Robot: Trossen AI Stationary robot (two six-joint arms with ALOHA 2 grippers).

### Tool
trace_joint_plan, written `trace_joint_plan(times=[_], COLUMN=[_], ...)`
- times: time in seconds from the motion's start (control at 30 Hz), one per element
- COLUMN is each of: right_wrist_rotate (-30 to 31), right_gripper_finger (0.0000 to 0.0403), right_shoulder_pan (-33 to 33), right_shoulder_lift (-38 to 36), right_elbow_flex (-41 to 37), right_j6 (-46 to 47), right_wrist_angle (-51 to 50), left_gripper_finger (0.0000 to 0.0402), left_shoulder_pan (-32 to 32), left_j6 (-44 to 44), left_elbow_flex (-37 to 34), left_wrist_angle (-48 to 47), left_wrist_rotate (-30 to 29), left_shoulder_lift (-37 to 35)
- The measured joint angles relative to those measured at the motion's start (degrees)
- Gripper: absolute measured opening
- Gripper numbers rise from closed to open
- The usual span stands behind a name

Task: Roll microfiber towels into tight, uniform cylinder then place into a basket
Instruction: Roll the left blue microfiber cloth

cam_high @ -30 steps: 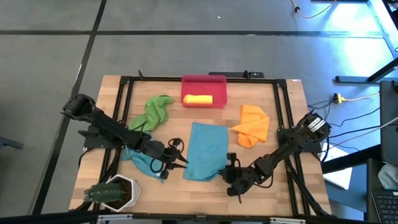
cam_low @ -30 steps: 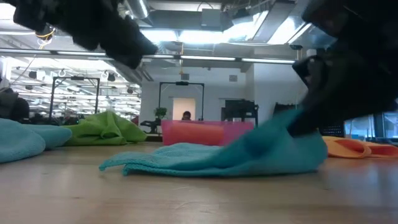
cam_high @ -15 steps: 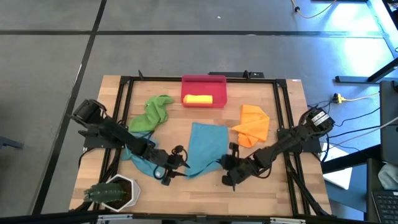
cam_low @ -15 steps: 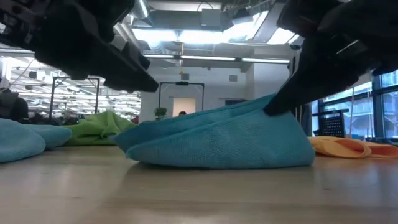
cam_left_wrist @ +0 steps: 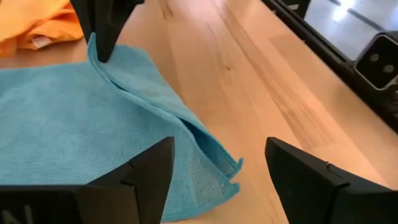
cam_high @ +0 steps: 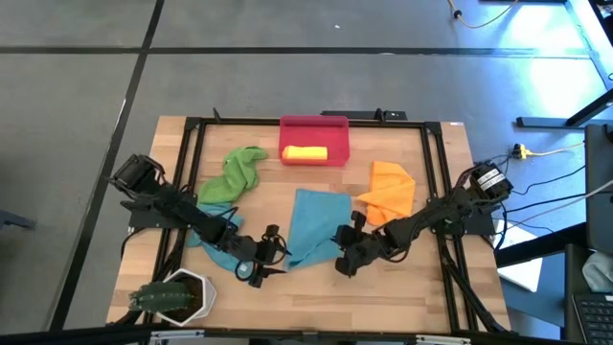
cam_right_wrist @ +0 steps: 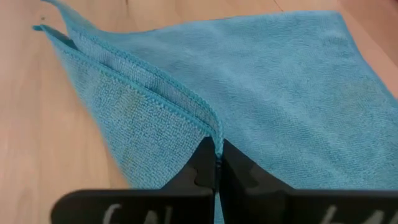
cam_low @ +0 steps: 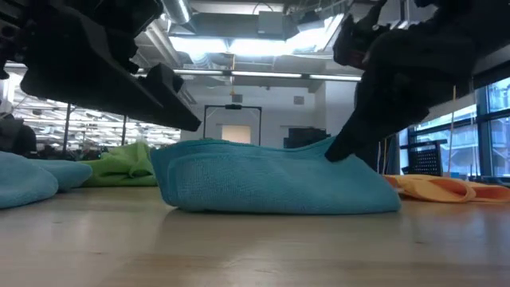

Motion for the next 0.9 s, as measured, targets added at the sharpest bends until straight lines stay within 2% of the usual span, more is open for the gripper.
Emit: trace_joint_plan(times=[0.37, 0.6, 0.73, 0.9], right_wrist_rotate=[-2.1, -2.7, -3.1, -4.3], right_gripper_finger=[0.0003, 0.0003, 0.0003, 0.0003], right_shoulder_pan=[-1.0, -1.0, -1.0, -1.0], right_shoulder_lift=[0.0, 0.0, 0.0, 0.0], right_elbow_flex=[0.0, 0.0, 0.0, 0.0], right_j6=[0.3, 1.5, 1.6, 2.3], right_wrist_angle=[-0.9, -1.4, -1.4, -2.4], left_gripper_finger=[0.0245, 0.0245, 0.0245, 0.0242], left_shoulder_pan=[-2.9, -3.0, -3.2, -3.2], left_j6=[-4.9, -6.1, -6.0, -6.3], left_elbow_flex=[0.0, 3.4, 7.3, 9.8], left_wrist_angle=[2.3, 5.0, 2.1, -4.9], left_wrist_rotate=[-7.0, -7.4, -7.2, -8.7], left_shoulder_lift=[4.5, 9.1, 12.6, 13.4])
